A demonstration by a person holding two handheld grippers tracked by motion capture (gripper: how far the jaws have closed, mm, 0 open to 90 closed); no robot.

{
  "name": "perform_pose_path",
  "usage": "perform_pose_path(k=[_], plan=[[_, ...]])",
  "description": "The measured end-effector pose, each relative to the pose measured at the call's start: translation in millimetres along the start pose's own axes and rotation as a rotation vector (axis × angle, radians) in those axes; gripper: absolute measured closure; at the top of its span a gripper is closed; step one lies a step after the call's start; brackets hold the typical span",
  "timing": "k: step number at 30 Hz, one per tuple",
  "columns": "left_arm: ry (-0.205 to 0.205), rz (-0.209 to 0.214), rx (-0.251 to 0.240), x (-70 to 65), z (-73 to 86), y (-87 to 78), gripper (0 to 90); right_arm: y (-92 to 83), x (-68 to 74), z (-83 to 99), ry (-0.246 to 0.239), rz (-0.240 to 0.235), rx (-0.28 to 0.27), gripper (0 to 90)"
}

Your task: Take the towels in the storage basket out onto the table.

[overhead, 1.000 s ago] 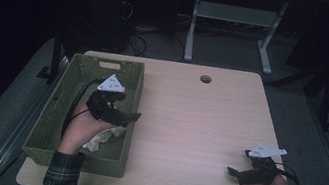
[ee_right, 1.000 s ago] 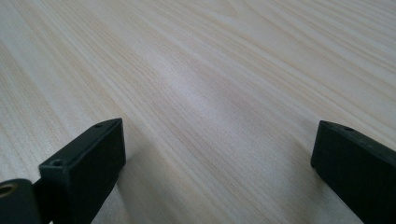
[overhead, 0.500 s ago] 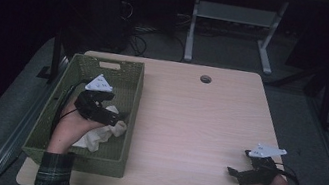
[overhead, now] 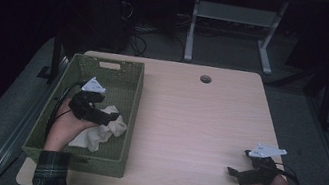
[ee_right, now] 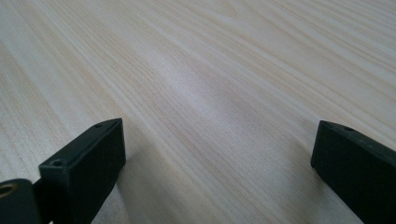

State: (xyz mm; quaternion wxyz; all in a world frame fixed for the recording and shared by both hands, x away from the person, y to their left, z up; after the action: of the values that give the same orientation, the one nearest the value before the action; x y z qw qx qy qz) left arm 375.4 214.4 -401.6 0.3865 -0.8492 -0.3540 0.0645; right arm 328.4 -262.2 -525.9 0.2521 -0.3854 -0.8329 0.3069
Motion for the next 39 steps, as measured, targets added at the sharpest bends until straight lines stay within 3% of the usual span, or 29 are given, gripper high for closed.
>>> perform_pose_path(k=[6, 17, 19, 22, 30, 39], plan=[[-0.01, -0.015, 0.069, 8.5, 18.2, 12.6, 14.3, 0.0, 0.0, 0.0, 0.0, 0.0, 0.0, 2.8], [-0.051, 0.014, 0.148, 11.1, 41.8, 37.2, 13.6, 0.0, 0.0, 0.0, 0.0, 0.0, 0.0, 2.8], [-0.049, 0.015, 0.191, 11.4, 47.0, 41.6, 13.6, 0.0, 0.0, 0.0, 0.0, 0.0, 0.0, 2.8], [-0.063, 0.015, 0.214, 11.5, 50.6, 44.9, 13.3, 0.0, 0.0, 0.0, 0.0, 0.0, 0.0, 2.8], [-0.055, 0.013, 0.331, 8.9, 64.4, 56.6, 13.0, 0.0, 0.0, 0.1, -0.001, 0.0, 0.0, 2.8], [-0.103, 0.052, 0.372, 5.8, 72.8, 63.8, 13.0, 0.0, 0.1, 0.1, 0.0, 0.0, 0.0, 2.8]])
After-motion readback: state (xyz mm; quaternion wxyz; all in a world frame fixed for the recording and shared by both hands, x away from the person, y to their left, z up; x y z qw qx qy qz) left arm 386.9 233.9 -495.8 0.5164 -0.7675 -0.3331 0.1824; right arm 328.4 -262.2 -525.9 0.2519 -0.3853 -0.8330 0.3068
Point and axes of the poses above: each handheld gripper's, and its own axes: y roughly forward along the jaws, z roughly out of its underside, x roughly to its left, the point moved 6 cm from there along y, roughly forward along the jaws, and after that the axes turned 12 degrees about y, right-handed, at the moved point
